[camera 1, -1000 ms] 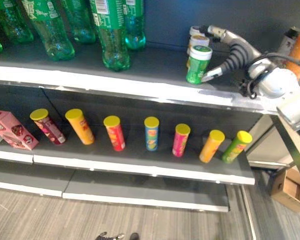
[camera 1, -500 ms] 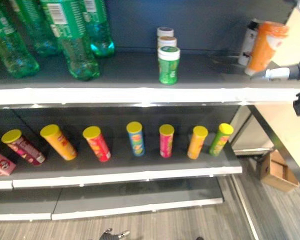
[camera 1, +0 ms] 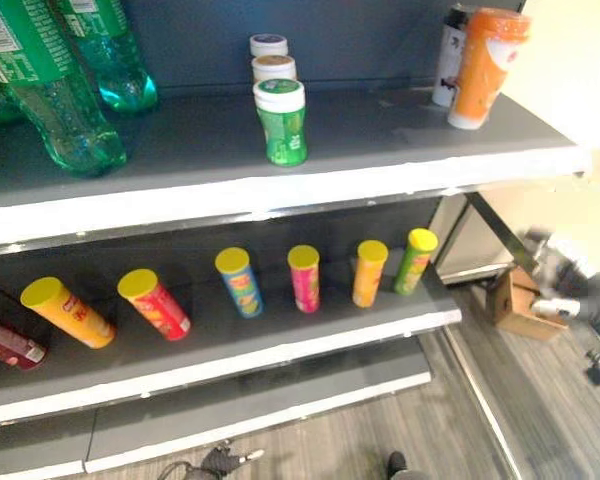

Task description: Put the goods on the table back onto the shelves and tidy them up.

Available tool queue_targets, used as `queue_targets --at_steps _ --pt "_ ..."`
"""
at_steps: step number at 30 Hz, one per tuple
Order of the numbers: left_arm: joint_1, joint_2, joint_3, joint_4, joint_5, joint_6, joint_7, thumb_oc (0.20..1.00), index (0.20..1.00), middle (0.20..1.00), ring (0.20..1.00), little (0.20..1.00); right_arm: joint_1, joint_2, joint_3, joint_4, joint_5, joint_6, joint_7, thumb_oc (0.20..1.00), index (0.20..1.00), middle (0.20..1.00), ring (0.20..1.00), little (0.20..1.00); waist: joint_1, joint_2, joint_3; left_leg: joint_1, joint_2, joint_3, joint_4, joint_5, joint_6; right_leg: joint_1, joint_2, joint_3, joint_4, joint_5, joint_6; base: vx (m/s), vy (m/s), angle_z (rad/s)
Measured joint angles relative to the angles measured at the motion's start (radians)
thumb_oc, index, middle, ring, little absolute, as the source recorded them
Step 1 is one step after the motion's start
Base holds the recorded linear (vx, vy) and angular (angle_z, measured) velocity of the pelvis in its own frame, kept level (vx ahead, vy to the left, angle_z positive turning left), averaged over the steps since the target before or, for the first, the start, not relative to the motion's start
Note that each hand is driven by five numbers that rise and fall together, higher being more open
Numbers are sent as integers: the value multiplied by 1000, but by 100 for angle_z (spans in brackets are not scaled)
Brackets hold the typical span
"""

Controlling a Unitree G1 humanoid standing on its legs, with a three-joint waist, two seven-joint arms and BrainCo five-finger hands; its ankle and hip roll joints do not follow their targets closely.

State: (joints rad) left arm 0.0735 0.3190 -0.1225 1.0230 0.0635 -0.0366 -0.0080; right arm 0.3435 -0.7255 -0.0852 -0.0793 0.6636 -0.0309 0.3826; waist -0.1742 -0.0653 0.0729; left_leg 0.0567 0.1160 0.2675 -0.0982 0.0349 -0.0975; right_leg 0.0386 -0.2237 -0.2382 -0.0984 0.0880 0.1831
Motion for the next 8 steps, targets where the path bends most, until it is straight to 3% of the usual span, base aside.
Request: queue_targets --at_steps 2,5,7,8 --pt "-2 -1 -12 -3 0 0 -3 1000 1000 1000 1000 1000 -2 23 70 95 -2 17 27 1000 1000 1000 1000 1000 -5 6 5 0 -3 1 0 -1 1 0 -3 1 0 0 1 -6 -3 -2" --pt "-22 4 -60 -12 0 2 -19 1000 1000 1000 1000 1000 -81 121 272 532 -121 65 44 1000 1000 1000 1000 1000 2 16 9 0 -5 0 0 -2 1 1 -6 -1 0 -2 6 -10 -11 1" --pt "-45 -2 -92 -31 0 4 -20 1000 1000 1000 1000 1000 -90 231 269 745 -238 57 21 1000 1000 1000 1000 1000 24 25 18 0 -5 -4 0 -1 2 3 -9 -5 0 -1 7 -8 -38 5" --pt "-64 -8 -108 -25 -1 4 -20 1000 1000 1000 1000 1000 -143 299 281 927 -329 65 -39 1000 1000 1000 1000 1000 41 26 18 -1 -5 -5 0 -1 3 3 -7 -5 0 -1 7 6 -59 3"
